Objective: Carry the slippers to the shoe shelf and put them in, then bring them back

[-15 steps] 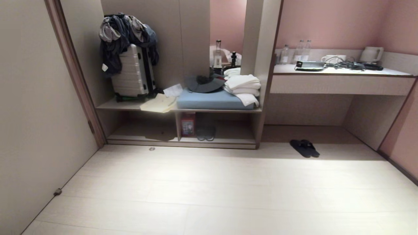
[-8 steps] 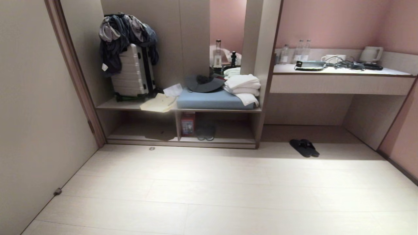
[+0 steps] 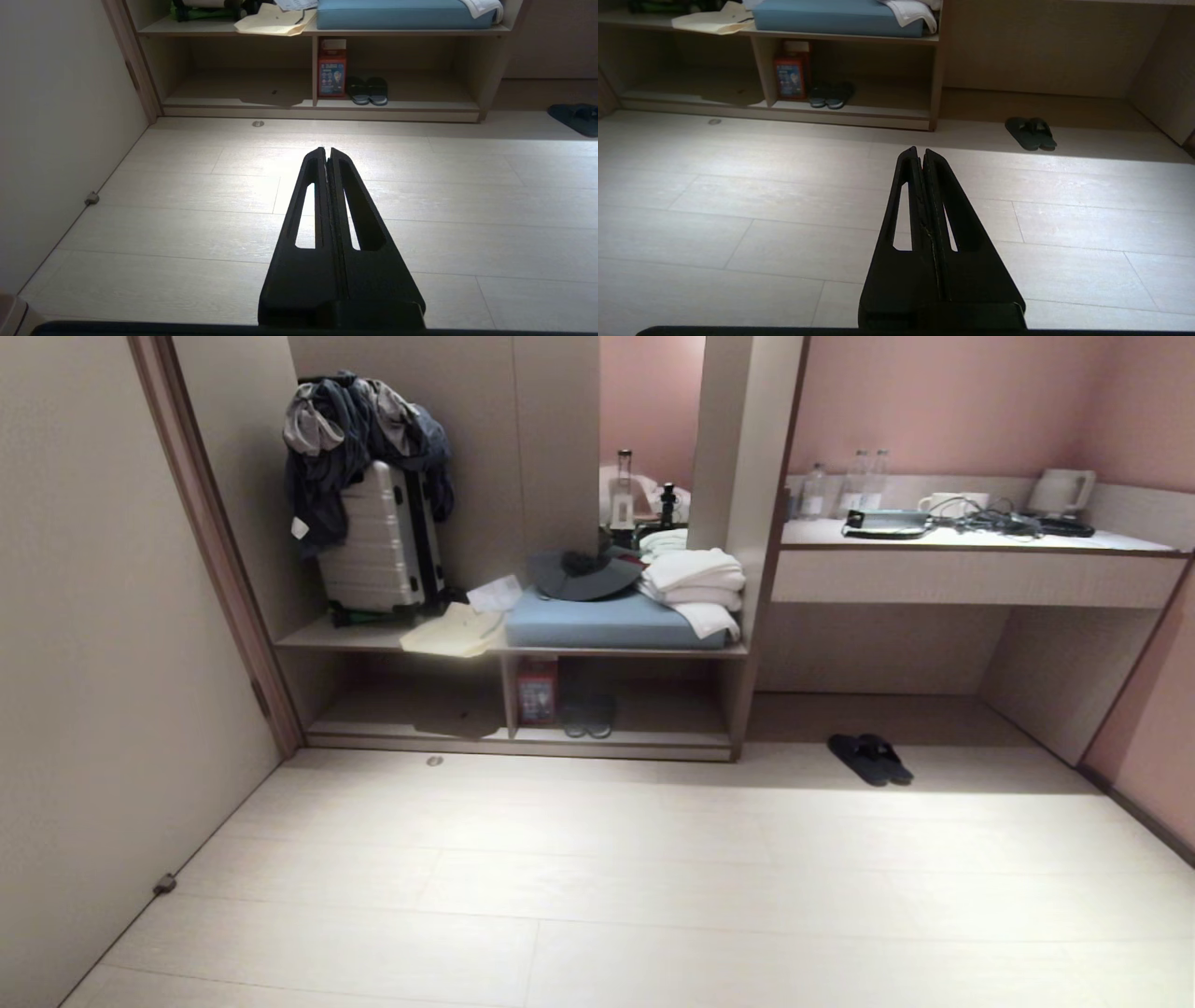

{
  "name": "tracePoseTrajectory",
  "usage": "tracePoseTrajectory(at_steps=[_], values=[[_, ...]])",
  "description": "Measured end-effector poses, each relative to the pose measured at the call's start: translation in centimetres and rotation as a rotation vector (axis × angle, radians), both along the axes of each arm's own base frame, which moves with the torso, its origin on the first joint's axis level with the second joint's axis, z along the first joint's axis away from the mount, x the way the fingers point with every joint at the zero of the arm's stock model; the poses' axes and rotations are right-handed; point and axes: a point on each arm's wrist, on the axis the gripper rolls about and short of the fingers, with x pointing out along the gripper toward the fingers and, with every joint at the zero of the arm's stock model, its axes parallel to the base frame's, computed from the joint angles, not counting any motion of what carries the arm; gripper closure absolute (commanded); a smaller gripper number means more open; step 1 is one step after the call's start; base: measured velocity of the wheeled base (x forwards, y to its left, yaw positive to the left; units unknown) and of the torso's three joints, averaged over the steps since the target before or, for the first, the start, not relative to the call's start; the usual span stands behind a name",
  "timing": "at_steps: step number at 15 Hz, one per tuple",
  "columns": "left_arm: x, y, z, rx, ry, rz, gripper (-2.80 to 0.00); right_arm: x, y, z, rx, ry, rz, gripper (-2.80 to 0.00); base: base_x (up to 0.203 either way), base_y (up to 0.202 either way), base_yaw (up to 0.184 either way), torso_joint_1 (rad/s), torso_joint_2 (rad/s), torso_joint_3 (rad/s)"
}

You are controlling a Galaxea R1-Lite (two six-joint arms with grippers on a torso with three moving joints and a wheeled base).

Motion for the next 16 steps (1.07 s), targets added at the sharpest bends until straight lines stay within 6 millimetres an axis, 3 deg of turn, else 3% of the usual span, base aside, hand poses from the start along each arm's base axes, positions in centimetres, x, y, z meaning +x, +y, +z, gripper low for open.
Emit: tracePoseTrajectory(at_steps=[11, 16], values=[[0.00, 0.00, 0.00, 0.000, 0.000, 0.000, 0.00, 0.00, 0.00, 0.01, -0.001, 0.000, 0.000, 0.00, 0.000, 0.000, 0.000, -0.004, 0.03, 0.021], [0.00, 0.00, 0.00, 0.000, 0.000, 0.000, 0.00, 0.00, 0.00, -0.01, -0.003, 0.001, 0.000, 0.00, -0.001, 0.004, -0.123, -0.013, 0.08, 0.058]])
